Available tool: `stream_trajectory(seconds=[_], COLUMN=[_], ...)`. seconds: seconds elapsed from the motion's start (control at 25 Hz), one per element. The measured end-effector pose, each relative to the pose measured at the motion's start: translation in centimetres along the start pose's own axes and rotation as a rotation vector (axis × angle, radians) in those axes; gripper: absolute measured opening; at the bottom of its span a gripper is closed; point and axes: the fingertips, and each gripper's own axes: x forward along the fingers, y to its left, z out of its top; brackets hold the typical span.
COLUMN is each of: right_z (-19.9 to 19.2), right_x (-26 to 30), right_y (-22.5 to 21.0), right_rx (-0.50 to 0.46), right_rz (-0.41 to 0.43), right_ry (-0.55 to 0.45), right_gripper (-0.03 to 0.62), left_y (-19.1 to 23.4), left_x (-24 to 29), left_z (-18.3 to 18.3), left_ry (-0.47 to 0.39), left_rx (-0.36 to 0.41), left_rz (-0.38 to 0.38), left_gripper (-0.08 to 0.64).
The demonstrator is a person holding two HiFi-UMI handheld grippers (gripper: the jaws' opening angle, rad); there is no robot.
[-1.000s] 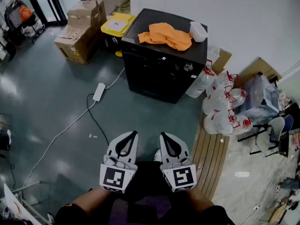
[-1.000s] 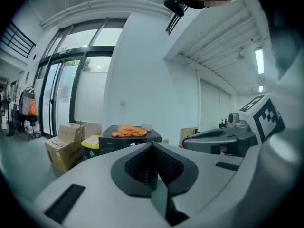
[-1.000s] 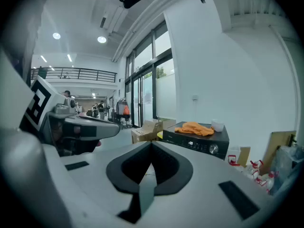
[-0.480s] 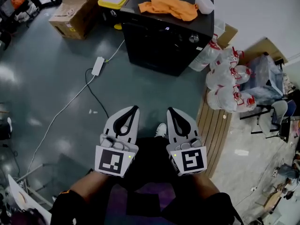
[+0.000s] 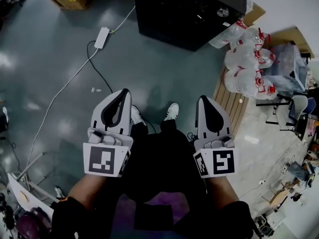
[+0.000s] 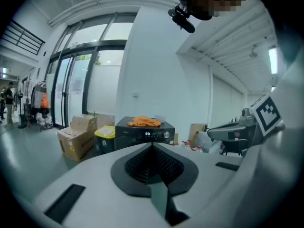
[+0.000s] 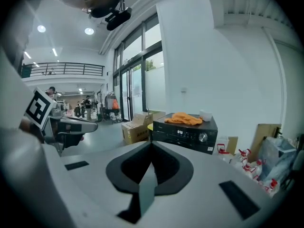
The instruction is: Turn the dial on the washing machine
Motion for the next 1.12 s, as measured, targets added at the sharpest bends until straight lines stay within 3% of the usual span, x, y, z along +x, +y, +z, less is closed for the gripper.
stream_trajectory(seconds=[0.2, 0.36, 0.72, 1.12], right_z=[-1.3, -1.2, 1.1, 2.4], right_x=[1.5, 2.4, 5.0, 11.4], right_y=[1.5, 4.0, 7.2, 1.3], right_rx=[-0.014, -0.019, -0.018, -0.001], right_rz=[-0.033, -0.038, -0.02, -0.011], right_ry=[0.036, 0.036, -0.009, -0.032], right_gripper=[0.015, 0.015, 0.015, 0.015], left_y=[3.3, 5.5, 8.9, 9.0], left_x=[-0.8, -2.4, -3.4, 4.7], left_z=[-2.1, -3.4, -1.7, 1.7], left_ry=[-0.008, 0.038, -0.01, -0.004], left_rx=[-0.029, -0.026, -0.031, 0.007], left_rz=[0.004, 0.009, 0.028, 0.034], left_gripper=[0.014, 0.014, 0.014, 0.014])
